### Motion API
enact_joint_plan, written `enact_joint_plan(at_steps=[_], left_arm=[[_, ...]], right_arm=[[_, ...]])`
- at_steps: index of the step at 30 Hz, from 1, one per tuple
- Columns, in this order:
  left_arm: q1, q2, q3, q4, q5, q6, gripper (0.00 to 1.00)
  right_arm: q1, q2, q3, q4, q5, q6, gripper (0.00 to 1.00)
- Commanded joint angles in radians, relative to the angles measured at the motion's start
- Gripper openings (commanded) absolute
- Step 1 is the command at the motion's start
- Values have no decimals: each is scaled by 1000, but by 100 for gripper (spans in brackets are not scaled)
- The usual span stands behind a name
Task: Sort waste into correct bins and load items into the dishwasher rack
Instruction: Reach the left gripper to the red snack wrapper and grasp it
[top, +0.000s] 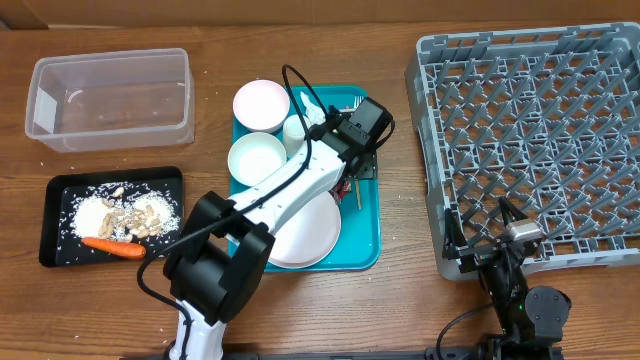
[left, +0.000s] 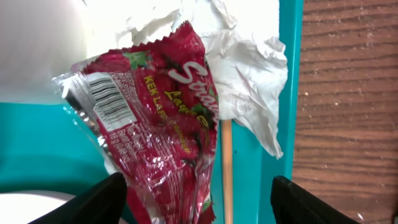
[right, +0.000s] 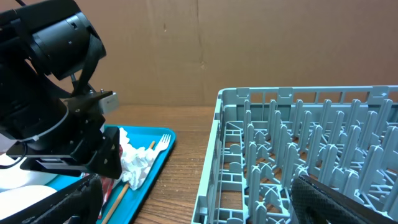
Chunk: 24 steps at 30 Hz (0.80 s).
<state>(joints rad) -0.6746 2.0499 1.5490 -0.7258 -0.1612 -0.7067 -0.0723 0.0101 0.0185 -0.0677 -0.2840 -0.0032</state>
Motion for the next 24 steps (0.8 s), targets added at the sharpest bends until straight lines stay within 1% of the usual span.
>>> enact_joint_plan(at_steps=[1, 4, 7, 8, 11, 15, 16, 20, 23, 24], left_arm=[[-6, 56, -3, 25, -29, 8, 77], [-6, 73, -3, 33, -33, 8, 76], [-6, 73, -3, 62, -34, 35, 74], [-6, 73, -3, 78, -34, 58, 69], [-7, 73, -3, 79, -32, 64, 58], [-7, 73, -3, 75, -33, 76, 49], [-8, 73, -3, 74, -32, 76, 47], [-8, 74, -10, 68, -33, 88, 47], [-8, 75, -10, 68, -32, 111, 39], [-9, 75, -10, 68, -32, 110, 38]], right_arm=[[-4, -7, -10, 6, 3, -1, 100], [-4, -7, -10, 6, 3, -1, 100], [-4, -7, -10, 6, 3, -1, 100], [-4, -7, -10, 6, 3, -1, 100], [-4, -7, -10, 6, 3, -1, 100], [-4, -7, -10, 6, 3, -1, 100], [-4, -7, -10, 6, 3, -1, 100], [-4, -7, -10, 6, 3, -1, 100], [-4, -7, -10, 6, 3, -1, 100], [-4, -7, -10, 6, 3, -1, 100]])
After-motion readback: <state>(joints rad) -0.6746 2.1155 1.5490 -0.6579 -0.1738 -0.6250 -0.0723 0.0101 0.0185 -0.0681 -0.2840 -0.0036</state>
